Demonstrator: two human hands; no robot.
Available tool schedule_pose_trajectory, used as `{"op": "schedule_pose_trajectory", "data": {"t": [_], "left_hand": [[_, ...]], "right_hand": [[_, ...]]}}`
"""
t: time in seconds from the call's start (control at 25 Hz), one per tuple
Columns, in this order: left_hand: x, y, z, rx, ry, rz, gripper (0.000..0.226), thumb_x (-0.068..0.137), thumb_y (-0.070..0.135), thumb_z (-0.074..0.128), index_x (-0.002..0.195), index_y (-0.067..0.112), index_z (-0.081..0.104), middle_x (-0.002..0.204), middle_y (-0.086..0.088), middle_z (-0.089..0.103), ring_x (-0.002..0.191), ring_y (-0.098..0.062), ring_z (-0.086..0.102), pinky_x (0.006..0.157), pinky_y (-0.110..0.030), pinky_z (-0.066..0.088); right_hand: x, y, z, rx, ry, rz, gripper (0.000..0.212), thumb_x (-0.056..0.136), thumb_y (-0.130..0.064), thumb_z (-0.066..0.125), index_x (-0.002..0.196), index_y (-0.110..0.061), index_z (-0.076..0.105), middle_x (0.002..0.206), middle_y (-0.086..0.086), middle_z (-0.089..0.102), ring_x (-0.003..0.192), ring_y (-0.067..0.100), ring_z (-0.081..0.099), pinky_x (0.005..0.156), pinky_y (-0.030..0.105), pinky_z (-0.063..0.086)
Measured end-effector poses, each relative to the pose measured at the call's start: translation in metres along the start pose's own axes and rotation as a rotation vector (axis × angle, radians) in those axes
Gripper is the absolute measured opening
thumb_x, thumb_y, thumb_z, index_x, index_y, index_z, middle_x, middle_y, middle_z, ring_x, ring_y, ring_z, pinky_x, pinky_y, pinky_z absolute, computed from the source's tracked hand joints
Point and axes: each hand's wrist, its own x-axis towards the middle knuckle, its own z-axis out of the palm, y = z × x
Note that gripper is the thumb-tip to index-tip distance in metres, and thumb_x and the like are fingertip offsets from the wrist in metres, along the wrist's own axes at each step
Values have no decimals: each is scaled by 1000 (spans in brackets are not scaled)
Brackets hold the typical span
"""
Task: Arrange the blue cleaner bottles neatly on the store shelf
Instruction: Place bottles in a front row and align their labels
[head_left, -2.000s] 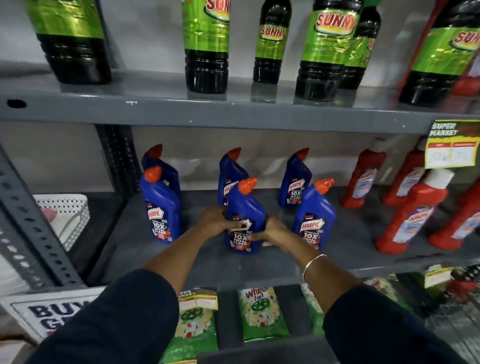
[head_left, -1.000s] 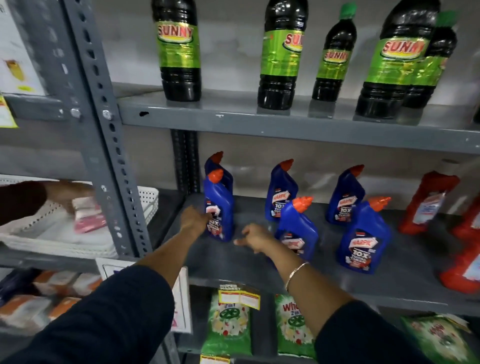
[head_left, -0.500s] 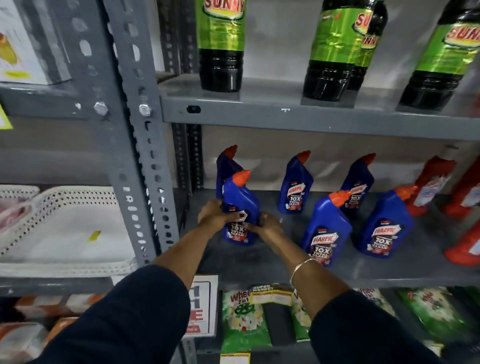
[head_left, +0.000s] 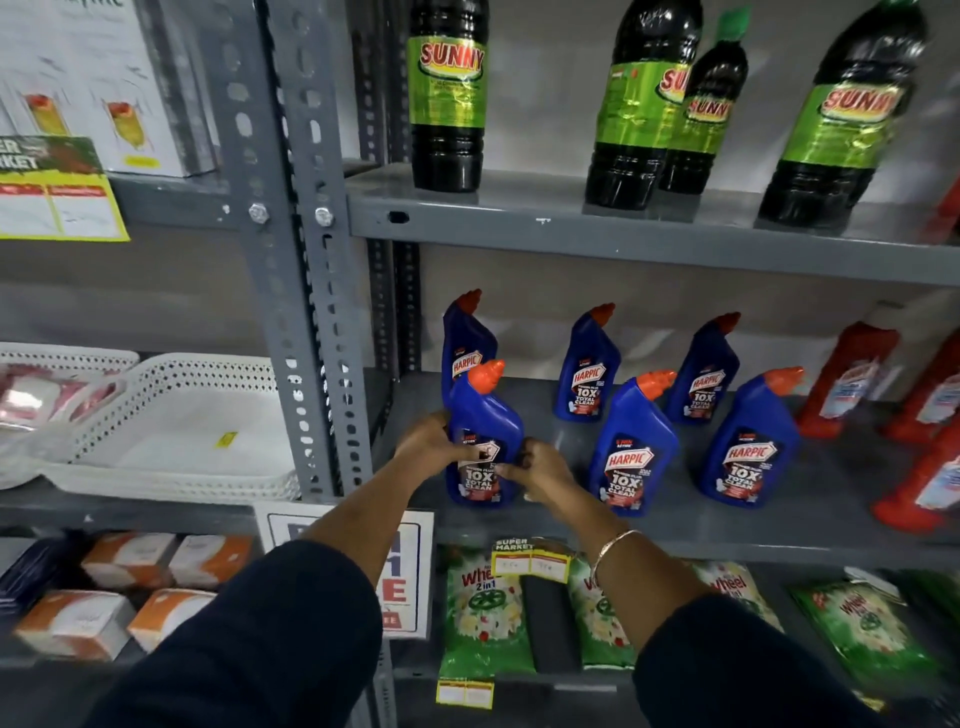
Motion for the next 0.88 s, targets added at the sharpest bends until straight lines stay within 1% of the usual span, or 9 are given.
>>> {"op": "schedule_pose_trajectory", "data": {"t": [0.08, 0.16, 0.4, 0.52, 0.6, 0.76, 0.88], "left_hand": [[0, 1, -2, 18, -10, 5, 48, 69, 16, 76, 112, 8, 57, 111, -13, 69, 98, -27, 65, 90, -41, 52], [0, 2, -4, 50, 0, 1, 46, 72, 14, 74, 114, 8, 56, 113, -13, 67, 99, -26, 64, 84, -33, 49], [-4, 1, -14, 37, 39, 10, 47, 71, 12, 74, 114, 5, 57, 115, -15, 67, 91, -22, 61, 76, -28, 45], [-8, -1, -14, 25, 32, 13, 45, 72, 13, 74, 113, 4, 57, 115, -16, 67, 86, -17, 58, 75, -28, 44], [-9, -1, -13, 24, 33, 9, 43, 72, 13, 74, 111, 5, 58, 114, -15, 67, 85, -17, 58, 75, -28, 44], [-6, -1, -15, 66, 41, 6, 39, 72, 16, 74, 107, 6, 59, 111, -15, 68, 94, -23, 63, 76, -29, 46], [-4, 0, -17, 97, 39, -19, 42, 71, 17, 74, 109, 8, 59, 111, -13, 68, 98, -25, 64, 79, -32, 48]], "right_hand": [[1, 1, 2, 23, -6, 13, 45, 77, -13, 71, 117, -2, 54, 121, 20, 63, 110, 34, 61, 89, 44, 51], [4, 0, 5, 61, -8, 29, 44, 77, -13, 71, 116, -3, 54, 120, 21, 63, 108, 35, 61, 85, 46, 53], [6, -5, 15, 127, -16, 39, 43, 78, -10, 69, 117, -3, 54, 124, 19, 60, 111, 35, 60, 86, 49, 55], [4, -5, 15, 135, -30, 63, 42, 79, -9, 68, 118, -3, 53, 126, 18, 59, 113, 34, 59, 84, 45, 56], [4, -7, 15, 135, -40, 70, 42, 79, -9, 67, 119, -4, 53, 127, 17, 58, 114, 34, 58, 84, 45, 56], [3, -9, 14, 162, -53, 77, 43, 80, -6, 66, 121, -3, 51, 128, 19, 57, 115, 36, 57, 85, 48, 55], [4, -10, 16, 196, -57, 84, 46, 80, -4, 66, 122, -1, 50, 128, 20, 56, 116, 38, 56, 86, 53, 54]]}}
